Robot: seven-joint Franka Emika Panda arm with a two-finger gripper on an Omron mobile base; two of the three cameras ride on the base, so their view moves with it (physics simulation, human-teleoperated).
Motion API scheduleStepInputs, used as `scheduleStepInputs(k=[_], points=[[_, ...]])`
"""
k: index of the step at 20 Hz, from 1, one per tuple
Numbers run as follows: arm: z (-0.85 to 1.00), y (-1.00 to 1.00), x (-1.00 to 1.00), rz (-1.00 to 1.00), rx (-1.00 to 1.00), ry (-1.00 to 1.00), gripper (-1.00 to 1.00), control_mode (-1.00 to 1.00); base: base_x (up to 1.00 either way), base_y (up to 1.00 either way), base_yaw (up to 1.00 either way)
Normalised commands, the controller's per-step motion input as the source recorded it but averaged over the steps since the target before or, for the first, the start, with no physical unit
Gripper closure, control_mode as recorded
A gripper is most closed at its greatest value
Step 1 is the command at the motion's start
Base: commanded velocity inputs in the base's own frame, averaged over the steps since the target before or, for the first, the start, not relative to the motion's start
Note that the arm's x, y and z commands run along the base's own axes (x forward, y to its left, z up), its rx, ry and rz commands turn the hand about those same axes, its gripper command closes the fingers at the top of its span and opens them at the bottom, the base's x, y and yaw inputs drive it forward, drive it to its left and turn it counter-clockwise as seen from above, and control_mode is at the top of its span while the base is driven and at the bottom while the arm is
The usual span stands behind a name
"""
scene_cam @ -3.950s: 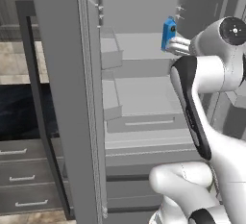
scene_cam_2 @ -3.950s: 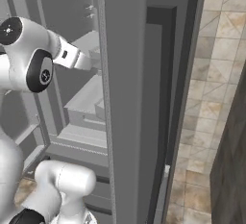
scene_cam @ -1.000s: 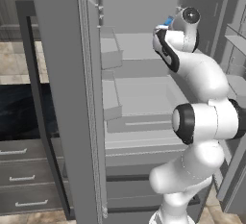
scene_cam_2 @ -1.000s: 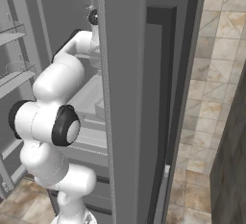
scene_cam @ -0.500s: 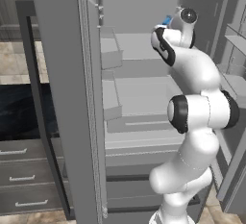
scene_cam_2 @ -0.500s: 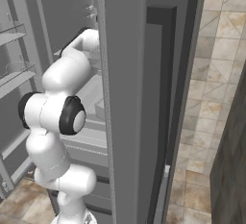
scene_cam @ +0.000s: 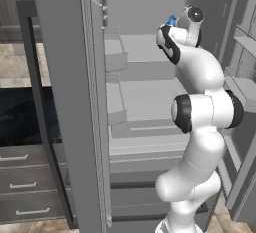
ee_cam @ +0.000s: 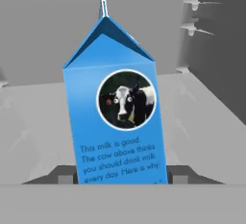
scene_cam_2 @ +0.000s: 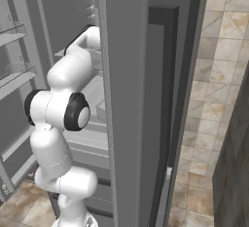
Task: Take a sugar cube from the saucer and place it inside the coffee. Then, grab milk from the fridge and place it next to the coffee on the counter to sweeten the coffee.
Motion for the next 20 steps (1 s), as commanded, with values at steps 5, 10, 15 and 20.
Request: scheduleStepInputs(k=[5,10,15,20], points=[[0.00,0.02,-0.33,0.00,0.00,-0.02,1.00,-1.00,0.00,0.00,0.00],[0.11,0.41,-0.98,0.00,0.00,-0.17,1.00,-1.00,0.00,0.00,0.00],[0.24,0.55,-1.00,0.00,0.01,-0.18,1.00,-1.00,0.00,0.00,0.00],[0.22,0.26,-1.00,0.00,0.05,-0.08,1.00,-1.00,0.00,0.00,0.00]])
